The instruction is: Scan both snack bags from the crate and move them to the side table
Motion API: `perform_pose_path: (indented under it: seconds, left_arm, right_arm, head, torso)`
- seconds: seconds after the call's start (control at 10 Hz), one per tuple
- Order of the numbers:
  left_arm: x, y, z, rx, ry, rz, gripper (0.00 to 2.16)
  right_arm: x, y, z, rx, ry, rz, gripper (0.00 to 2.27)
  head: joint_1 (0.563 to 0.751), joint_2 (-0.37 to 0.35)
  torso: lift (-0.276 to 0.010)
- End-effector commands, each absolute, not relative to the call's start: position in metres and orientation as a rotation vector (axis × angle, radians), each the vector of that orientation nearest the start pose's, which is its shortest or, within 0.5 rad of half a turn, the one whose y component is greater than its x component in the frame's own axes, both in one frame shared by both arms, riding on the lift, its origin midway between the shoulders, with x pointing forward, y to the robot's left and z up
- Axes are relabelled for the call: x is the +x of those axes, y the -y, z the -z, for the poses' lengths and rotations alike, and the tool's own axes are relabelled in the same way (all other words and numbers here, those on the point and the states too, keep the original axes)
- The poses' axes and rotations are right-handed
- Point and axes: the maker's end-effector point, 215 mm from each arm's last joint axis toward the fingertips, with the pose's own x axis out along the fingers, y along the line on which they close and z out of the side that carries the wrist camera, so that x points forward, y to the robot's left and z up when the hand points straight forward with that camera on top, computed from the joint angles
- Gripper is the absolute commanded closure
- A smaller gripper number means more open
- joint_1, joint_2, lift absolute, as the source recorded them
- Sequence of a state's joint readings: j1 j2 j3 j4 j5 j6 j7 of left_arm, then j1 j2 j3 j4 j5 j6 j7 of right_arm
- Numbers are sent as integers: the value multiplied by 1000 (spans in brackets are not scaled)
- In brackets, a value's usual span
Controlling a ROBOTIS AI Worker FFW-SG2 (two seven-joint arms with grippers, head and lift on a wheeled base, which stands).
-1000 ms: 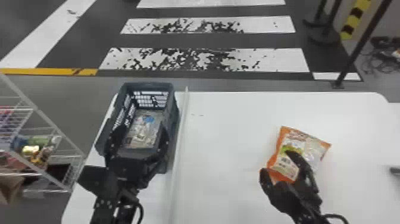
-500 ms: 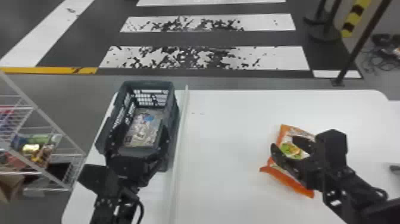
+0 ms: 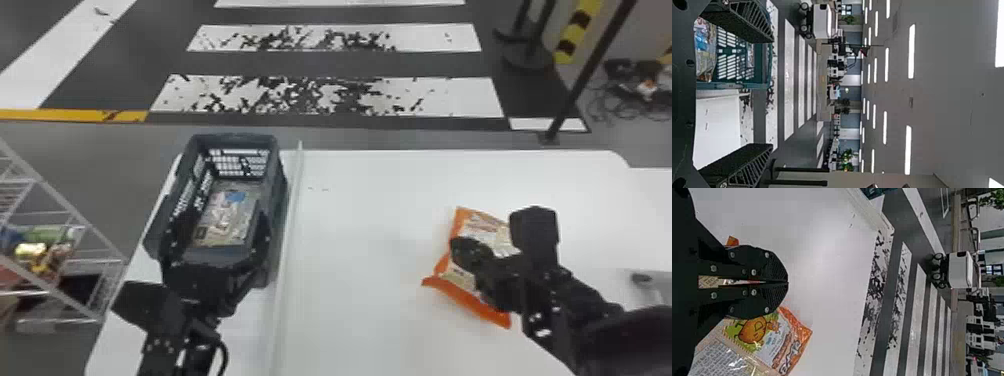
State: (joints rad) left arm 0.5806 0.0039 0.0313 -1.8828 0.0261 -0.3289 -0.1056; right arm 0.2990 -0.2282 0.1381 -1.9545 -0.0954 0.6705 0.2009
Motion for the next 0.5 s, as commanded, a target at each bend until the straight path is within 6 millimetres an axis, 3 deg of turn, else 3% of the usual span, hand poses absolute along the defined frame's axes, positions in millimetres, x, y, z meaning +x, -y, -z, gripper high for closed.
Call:
perform_pose_path:
  seconds: [0.0,0.2,0.4]
  left_arm:
    - [405,-224,361,-3,64,74,39]
    - [405,-225,360,-2,66,73,39]
    - [405,-226,362,0,63,72,39]
  right_arm:
    - [434,152,505,-101,-639,-384,2037]
    - [434,136,518,-119,-663,-415,2047]
    - [431,133,537,-142,-702,-422,2047]
  head:
    - [695,77]
    - [695,101]
    - [695,119]
  torso:
    - [-29]
    - [-29]
    - [-29]
